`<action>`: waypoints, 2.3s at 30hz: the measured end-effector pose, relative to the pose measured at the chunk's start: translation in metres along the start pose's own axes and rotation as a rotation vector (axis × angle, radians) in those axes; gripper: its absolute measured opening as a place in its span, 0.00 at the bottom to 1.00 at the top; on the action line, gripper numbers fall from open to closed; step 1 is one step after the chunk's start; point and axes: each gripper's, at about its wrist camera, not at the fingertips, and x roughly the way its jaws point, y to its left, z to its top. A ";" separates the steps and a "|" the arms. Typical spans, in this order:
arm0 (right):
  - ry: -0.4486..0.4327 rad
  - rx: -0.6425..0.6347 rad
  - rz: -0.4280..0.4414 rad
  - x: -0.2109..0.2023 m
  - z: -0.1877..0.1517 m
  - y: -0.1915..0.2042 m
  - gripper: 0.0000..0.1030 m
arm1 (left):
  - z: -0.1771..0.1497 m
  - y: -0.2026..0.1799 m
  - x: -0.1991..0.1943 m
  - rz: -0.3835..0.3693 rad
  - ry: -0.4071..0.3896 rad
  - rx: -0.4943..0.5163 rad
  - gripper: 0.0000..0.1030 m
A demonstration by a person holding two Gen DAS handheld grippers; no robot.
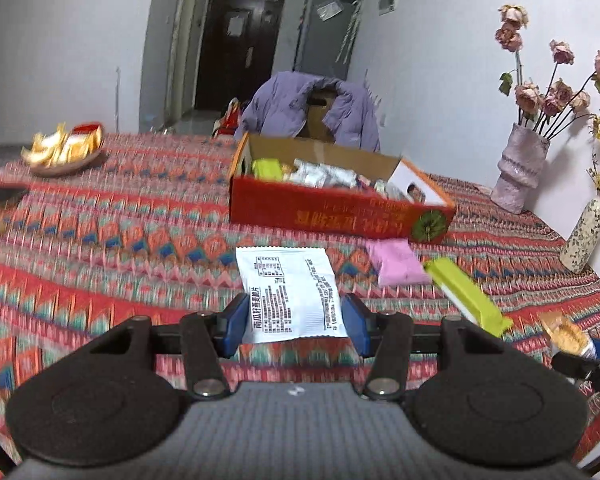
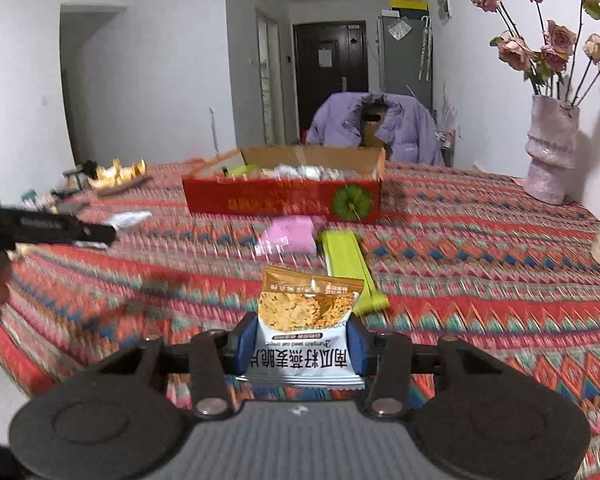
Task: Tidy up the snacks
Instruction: 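Carry both items over the red box and open both grippers, then move both grippers back toward the pink packet and yellow-green bar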
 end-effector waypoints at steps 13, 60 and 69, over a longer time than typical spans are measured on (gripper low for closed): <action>-0.059 -0.091 0.066 0.114 0.147 -0.020 0.43 | 0.110 0.005 0.090 -0.025 -0.084 0.071 0.50; -0.110 -0.133 -0.050 0.104 0.152 -0.019 0.92 | 0.083 0.033 0.039 -0.011 -0.075 0.034 0.91; -0.105 -0.261 -0.096 0.027 0.086 0.008 0.93 | 0.014 0.011 -0.037 0.034 -0.075 -0.015 0.93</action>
